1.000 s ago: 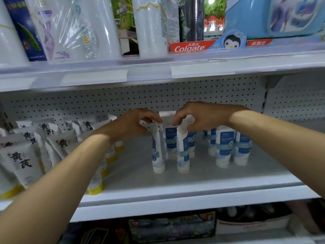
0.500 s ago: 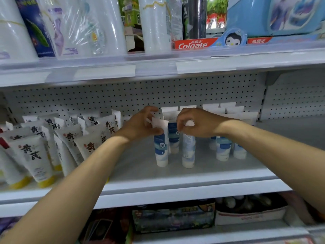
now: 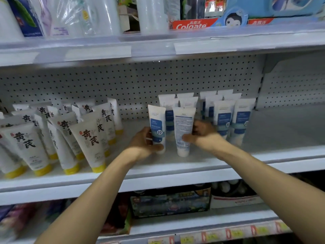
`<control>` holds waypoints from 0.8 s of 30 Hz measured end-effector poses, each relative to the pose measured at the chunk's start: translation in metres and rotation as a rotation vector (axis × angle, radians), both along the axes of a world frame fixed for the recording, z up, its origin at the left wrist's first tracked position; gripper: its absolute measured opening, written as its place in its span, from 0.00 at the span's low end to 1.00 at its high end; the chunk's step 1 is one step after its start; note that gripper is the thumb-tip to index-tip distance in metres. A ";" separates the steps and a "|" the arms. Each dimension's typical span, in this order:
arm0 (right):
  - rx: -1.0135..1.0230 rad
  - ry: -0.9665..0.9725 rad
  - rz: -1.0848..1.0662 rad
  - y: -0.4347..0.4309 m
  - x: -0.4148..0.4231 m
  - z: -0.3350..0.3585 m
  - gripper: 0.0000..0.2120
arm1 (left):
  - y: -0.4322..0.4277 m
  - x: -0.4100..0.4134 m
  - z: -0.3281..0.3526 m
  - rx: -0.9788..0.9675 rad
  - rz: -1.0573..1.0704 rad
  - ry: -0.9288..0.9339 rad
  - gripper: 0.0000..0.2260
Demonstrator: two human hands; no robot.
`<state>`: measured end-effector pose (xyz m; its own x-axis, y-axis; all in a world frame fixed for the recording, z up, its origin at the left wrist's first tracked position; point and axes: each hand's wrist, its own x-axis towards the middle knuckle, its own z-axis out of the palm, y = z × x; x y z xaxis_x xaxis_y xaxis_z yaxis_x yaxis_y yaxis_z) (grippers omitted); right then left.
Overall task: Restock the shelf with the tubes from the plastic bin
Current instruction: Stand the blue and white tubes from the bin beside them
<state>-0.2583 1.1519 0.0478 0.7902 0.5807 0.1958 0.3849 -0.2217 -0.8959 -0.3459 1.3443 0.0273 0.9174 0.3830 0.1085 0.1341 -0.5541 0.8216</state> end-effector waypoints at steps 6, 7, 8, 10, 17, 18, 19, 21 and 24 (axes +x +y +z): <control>-0.070 -0.093 -0.134 0.006 -0.004 -0.015 0.20 | -0.016 0.002 -0.012 -0.078 0.105 -0.065 0.21; -0.109 -0.169 -0.198 0.005 -0.004 -0.017 0.23 | -0.019 0.001 -0.013 -0.087 0.110 -0.075 0.20; -0.146 -0.221 -0.250 0.002 -0.004 -0.020 0.26 | -0.023 0.001 -0.015 -0.096 0.113 -0.086 0.19; -0.182 -0.224 -0.250 -0.008 -0.003 -0.025 0.29 | -0.030 -0.001 -0.017 -0.094 0.116 -0.106 0.18; -0.269 -0.171 -0.073 -0.028 0.002 -0.046 0.21 | -0.049 0.001 -0.024 -0.115 0.180 -0.134 0.19; -0.268 -0.204 -0.132 -0.027 0.002 -0.048 0.21 | -0.052 0.003 -0.025 -0.121 0.194 -0.135 0.19; -0.266 -0.238 -0.200 -0.027 0.002 -0.049 0.21 | -0.056 0.006 -0.025 -0.126 0.211 -0.136 0.20; -0.255 -0.299 -0.301 -0.026 0.003 -0.052 0.23 | -0.063 0.011 -0.026 -0.140 0.246 -0.141 0.21; -0.273 -0.353 -0.335 -0.020 0.007 -0.056 0.26 | -0.072 0.018 -0.029 -0.145 0.280 -0.172 0.20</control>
<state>-0.2511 1.1317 -0.0085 0.8541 0.3755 0.3598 0.5197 -0.5900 -0.6179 -0.3275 1.2728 -0.0018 0.7475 0.6400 0.1779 0.1176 -0.3910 0.9128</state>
